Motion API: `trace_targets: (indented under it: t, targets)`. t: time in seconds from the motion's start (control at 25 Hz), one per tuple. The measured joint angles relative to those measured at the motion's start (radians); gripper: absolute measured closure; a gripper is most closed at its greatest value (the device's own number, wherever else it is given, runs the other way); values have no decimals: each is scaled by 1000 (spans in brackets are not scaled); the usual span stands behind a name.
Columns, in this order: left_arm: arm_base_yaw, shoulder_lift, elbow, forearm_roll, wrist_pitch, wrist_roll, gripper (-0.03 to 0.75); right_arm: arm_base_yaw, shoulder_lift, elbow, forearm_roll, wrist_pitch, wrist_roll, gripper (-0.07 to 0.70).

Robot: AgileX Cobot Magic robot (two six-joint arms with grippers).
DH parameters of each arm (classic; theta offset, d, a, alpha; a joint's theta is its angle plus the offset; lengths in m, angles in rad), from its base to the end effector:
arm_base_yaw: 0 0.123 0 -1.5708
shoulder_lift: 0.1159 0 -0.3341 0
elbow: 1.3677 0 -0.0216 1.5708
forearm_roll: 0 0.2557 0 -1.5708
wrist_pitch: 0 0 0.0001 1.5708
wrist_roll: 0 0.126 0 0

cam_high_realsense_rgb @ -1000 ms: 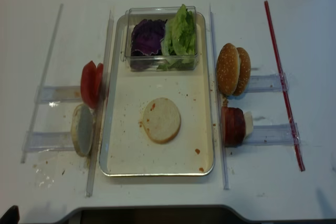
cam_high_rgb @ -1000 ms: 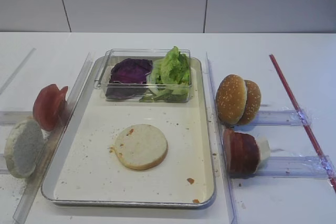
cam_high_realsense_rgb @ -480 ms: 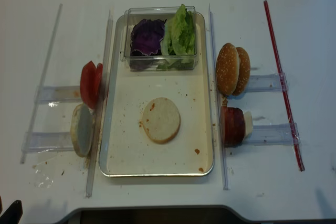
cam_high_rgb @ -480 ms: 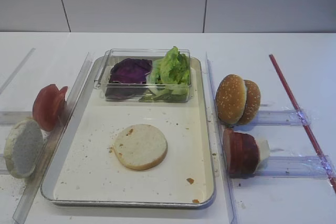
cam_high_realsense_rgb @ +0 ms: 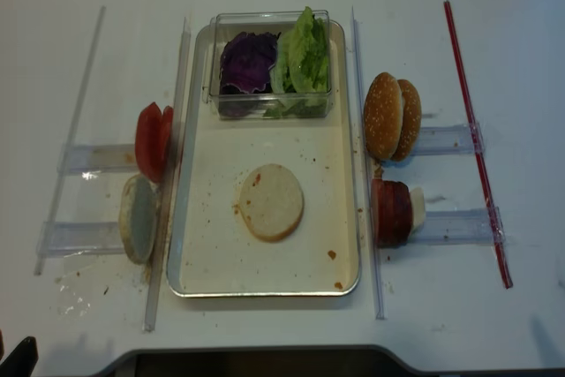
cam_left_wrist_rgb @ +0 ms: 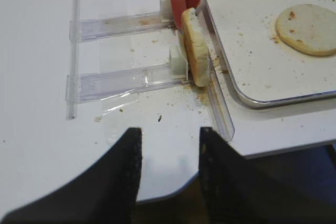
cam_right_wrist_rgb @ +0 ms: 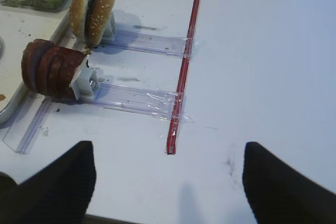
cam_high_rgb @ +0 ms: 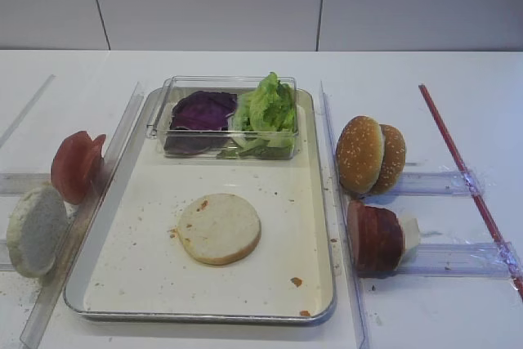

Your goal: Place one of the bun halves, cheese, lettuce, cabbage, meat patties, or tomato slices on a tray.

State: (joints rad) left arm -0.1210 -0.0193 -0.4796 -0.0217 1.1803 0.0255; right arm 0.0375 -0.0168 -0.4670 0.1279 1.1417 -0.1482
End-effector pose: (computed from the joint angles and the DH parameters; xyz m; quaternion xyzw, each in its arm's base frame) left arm -0.0272 0.0008 0.2440 0.0657 0.8806 -0.0332 0.4680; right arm -0.0241 0.0137 0.2451 -0.0857 0.8716 0.0372 0.4813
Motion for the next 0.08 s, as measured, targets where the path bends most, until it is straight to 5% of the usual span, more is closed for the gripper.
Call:
trace_targets:
  t: [0.08]
  targets:
    - [0, 0, 0, 0, 0, 0, 461, 0, 0, 0, 1, 0, 0, 49]
